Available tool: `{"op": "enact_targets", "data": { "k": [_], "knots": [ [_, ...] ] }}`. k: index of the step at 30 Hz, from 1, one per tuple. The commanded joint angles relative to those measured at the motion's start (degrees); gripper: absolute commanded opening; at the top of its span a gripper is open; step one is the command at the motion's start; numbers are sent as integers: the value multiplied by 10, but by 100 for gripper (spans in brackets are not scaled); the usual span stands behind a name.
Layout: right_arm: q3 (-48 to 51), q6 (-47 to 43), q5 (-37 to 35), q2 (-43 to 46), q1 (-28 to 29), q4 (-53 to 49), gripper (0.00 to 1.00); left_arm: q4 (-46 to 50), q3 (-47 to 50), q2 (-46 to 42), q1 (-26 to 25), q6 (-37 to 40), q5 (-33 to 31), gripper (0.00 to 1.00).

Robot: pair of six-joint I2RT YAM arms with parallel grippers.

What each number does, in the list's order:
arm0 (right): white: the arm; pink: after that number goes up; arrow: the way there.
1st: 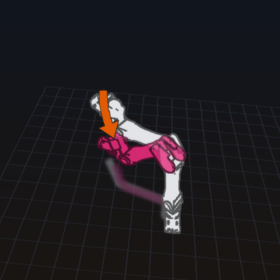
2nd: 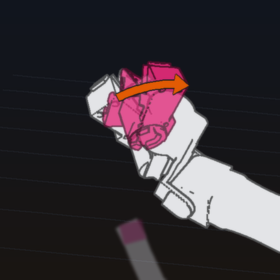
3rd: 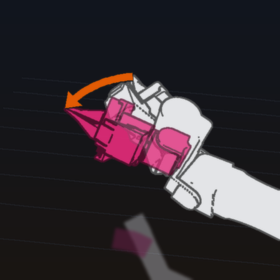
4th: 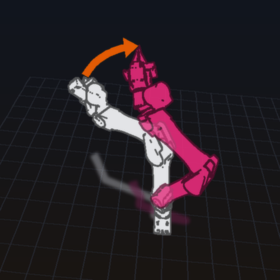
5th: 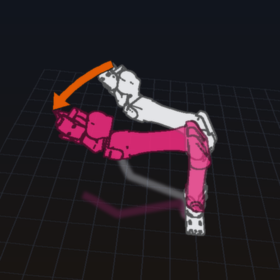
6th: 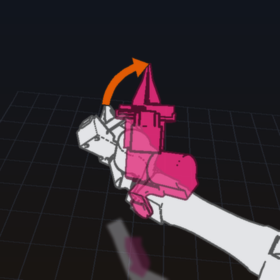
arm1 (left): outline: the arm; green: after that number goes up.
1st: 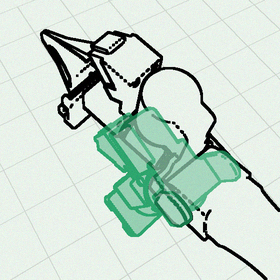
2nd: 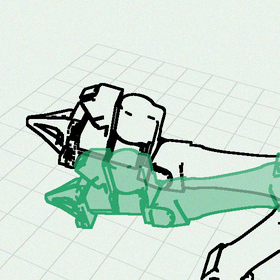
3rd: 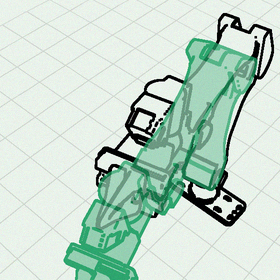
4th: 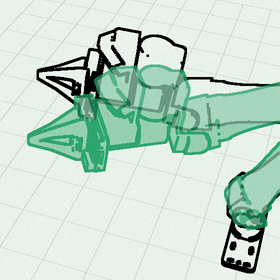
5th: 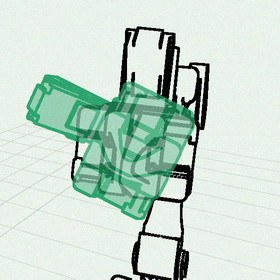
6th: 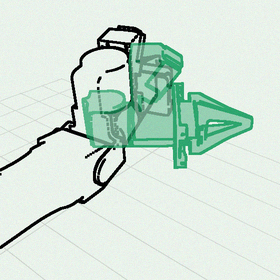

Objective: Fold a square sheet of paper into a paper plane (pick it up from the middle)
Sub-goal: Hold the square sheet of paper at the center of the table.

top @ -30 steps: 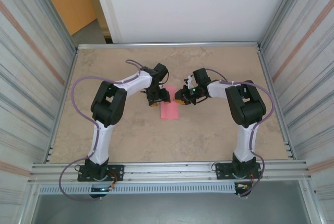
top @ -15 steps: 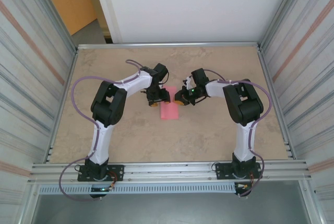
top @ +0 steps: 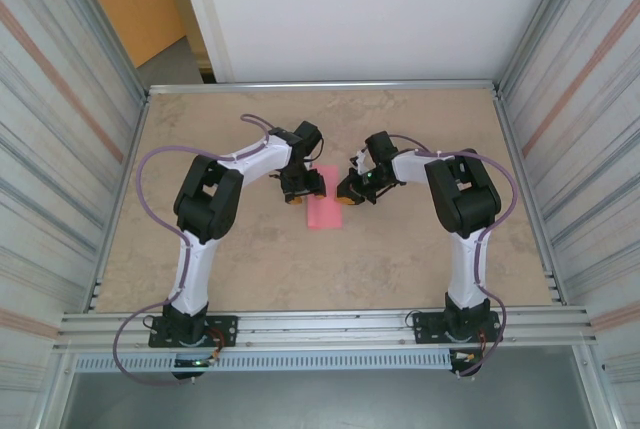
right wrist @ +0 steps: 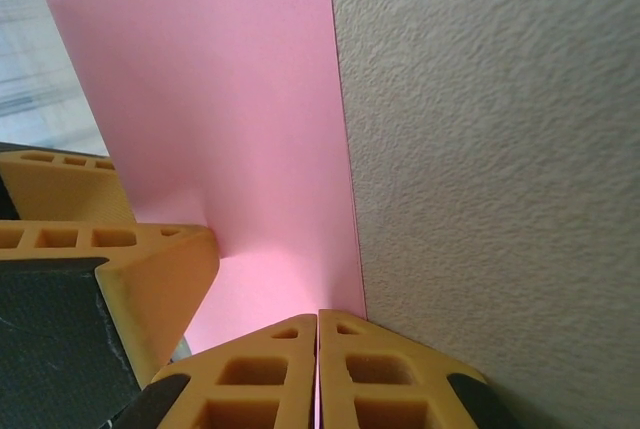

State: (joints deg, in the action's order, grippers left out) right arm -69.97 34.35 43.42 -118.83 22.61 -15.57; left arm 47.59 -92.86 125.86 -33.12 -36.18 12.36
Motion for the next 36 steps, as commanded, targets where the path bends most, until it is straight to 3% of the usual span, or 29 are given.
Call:
{"op": "enact_targets", "data": {
  "k": [1, 9, 15, 26, 36],
  "knots": [
    [14, -21, -92, -49, 8, -75, 10, -47, 62, 87, -19, 9, 21, 58],
    [7, -32, -160, -75, 22, -108, 8, -47, 33, -35, 2, 30, 27, 59],
    [6, -34, -167, -84, 23, -109, 8, -70, 63, -109, 22, 33, 42, 61],
    [-1, -27, -153, -82, 23, -100, 9, -143, 123, -89, 18, 16, 114, 59],
    [-30, -12, -116, -52, 22, -92, 16, -122, 119, -42, 15, 1, 79, 52]
  ]
}}
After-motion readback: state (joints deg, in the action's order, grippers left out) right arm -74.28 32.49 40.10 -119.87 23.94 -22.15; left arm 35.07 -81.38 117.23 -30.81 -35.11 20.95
